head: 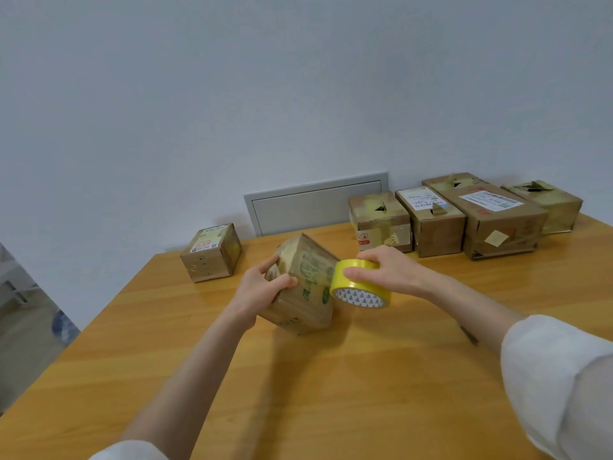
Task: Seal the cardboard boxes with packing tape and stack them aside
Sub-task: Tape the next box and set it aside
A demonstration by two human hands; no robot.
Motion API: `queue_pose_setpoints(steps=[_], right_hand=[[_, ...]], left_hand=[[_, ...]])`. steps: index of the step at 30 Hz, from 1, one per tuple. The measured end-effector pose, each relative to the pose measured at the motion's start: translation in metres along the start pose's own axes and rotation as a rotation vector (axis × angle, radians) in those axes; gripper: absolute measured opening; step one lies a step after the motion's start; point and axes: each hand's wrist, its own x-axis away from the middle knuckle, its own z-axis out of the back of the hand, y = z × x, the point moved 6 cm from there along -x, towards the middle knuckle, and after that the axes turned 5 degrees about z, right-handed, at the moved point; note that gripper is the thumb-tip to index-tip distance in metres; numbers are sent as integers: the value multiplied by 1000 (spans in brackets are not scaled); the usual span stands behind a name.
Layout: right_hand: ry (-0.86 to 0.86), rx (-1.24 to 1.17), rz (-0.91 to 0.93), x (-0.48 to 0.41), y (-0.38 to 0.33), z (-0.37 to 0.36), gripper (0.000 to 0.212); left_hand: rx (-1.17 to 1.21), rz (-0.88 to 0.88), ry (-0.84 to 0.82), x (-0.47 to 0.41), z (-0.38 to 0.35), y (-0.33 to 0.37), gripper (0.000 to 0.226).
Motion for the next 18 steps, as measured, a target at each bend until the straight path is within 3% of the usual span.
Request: queue_pose_setpoints(steps=[3, 6, 18], right_hand=[[-5, -227, -33, 1, 2, -1, 39], [9, -307, -30, -3, 1, -4, 33], [12, -54, -23, -20, -3, 0, 30]], left_hand=[[68, 13, -8, 0, 7, -5, 68], [139, 24, -6, -2, 13, -14, 65], [125, 7, -40, -9, 10, -12, 60]])
